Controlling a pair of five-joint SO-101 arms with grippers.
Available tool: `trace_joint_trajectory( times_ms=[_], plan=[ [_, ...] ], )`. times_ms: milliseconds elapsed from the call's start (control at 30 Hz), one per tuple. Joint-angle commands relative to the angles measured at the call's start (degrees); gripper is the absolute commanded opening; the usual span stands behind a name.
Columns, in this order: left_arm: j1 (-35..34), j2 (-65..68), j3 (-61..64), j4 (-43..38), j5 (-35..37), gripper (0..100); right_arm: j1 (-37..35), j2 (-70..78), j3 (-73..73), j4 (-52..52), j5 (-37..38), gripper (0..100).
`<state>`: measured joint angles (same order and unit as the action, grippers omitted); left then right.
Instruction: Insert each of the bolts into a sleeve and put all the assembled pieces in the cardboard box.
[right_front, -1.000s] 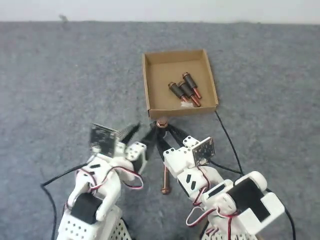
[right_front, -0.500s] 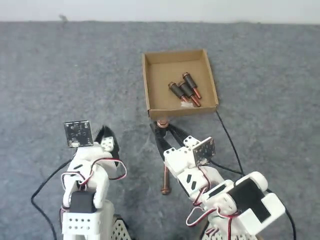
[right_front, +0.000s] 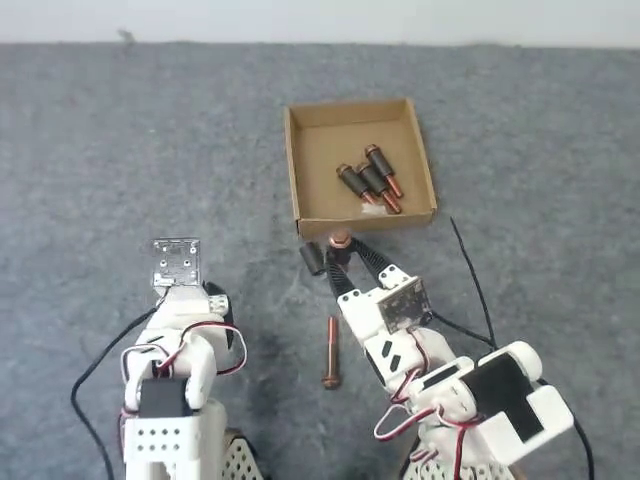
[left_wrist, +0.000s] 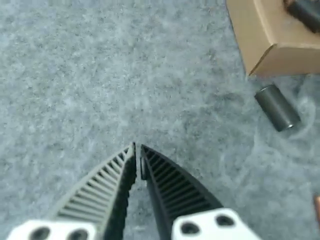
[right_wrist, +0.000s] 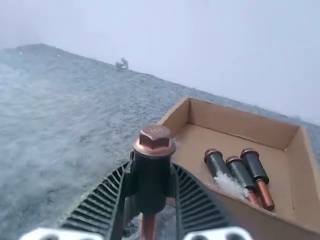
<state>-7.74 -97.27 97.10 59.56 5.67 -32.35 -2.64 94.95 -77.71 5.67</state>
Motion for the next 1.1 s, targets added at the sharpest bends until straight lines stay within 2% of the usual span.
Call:
trace_joint_trajectory(
  times_ms=[0, 267, 533, 800, 900, 1067],
  plan=[
    [-0.18, 1.23, -0.22, -0.62, -1.58, 1, 0.92, -1.36, 0.70, -0.13, 1.93, 0.6],
    [-0.09, 1.23, -0.22, -0.62, -1.67, 1, 3.82, -1.36, -0.53, 0.40, 1.85, 0.6],
    [-0.18, 1.14, -0.22, -0.62, -1.76, 1, 6.11, -1.45, -7.21, 14.11, 1.76, 0.6],
    [-0.18, 1.14, -0.22, -0.62, -1.85, 1, 8.04, -1.71, -9.41, 16.22, 1.85, 0.6],
    [-0.18, 1.14, -0.22, -0.62, -1.85, 1, 10.51, -5.05, -11.52, 24.04, 1.85, 0.6],
    [-0.18, 1.14, -0.22, -0.62, -1.85, 1, 15.16, -17.10, -17.23, 47.08, 1.76, 0.6]
  ],
)
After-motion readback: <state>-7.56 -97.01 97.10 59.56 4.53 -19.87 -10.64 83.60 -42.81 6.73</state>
